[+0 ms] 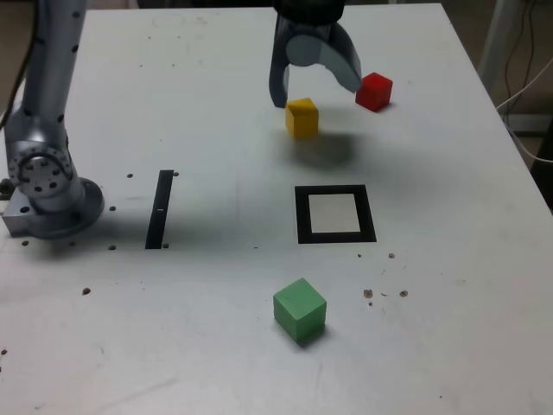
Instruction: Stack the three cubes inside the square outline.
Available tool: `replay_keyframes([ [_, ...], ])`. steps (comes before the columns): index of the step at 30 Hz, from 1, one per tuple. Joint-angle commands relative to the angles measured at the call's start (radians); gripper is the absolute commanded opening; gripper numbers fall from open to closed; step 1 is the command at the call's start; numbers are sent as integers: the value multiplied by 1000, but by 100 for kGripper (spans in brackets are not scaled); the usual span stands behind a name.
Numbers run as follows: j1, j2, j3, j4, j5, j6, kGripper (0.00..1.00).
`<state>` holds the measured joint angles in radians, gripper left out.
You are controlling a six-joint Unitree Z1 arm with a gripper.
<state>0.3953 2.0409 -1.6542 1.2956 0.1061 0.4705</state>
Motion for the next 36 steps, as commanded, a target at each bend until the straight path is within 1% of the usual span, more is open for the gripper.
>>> replay_keyframes([
  [1, 17, 25, -39, 13, 6, 26, 100],
  [6, 41, 56, -89, 28, 27, 73, 100],
  [12, 55, 83, -141, 25, 53, 129, 100],
  [21, 80, 129, -203, 27, 68, 204, 99],
  [27, 85, 166, -283, 41, 89, 291, 99],
  [30, 88, 191, -339, 56, 91, 329, 99],
  [36, 93, 240, -433, 77, 82, 385, 99],
])
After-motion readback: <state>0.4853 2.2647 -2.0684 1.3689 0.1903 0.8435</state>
